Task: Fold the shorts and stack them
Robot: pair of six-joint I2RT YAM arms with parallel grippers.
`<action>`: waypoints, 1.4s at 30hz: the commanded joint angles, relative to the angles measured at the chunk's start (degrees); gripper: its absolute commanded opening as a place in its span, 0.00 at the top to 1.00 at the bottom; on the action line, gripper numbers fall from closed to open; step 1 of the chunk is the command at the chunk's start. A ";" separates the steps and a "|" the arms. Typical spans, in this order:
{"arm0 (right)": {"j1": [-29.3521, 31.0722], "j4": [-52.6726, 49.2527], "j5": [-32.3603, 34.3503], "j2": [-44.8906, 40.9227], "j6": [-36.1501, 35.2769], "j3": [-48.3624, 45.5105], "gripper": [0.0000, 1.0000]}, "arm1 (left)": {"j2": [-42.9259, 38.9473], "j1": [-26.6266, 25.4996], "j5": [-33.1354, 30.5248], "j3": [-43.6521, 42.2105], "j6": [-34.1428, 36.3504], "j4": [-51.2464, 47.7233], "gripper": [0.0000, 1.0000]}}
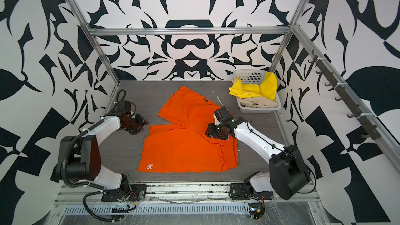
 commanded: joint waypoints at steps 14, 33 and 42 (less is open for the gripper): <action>-1.13 5.50 -1.23 8.42 -2.24 -2.43 0.40 | 13.43 -3.27 0.90 7.52 3.96 -0.63 0.60; 1.92 10.96 0.46 10.95 -0.59 -5.67 0.42 | 9.68 6.12 -6.68 14.31 11.20 -8.23 1.00; 4.07 11.48 -0.99 8.49 -2.60 3.41 0.36 | 5.92 9.81 -8.13 15.28 12.32 -10.87 0.65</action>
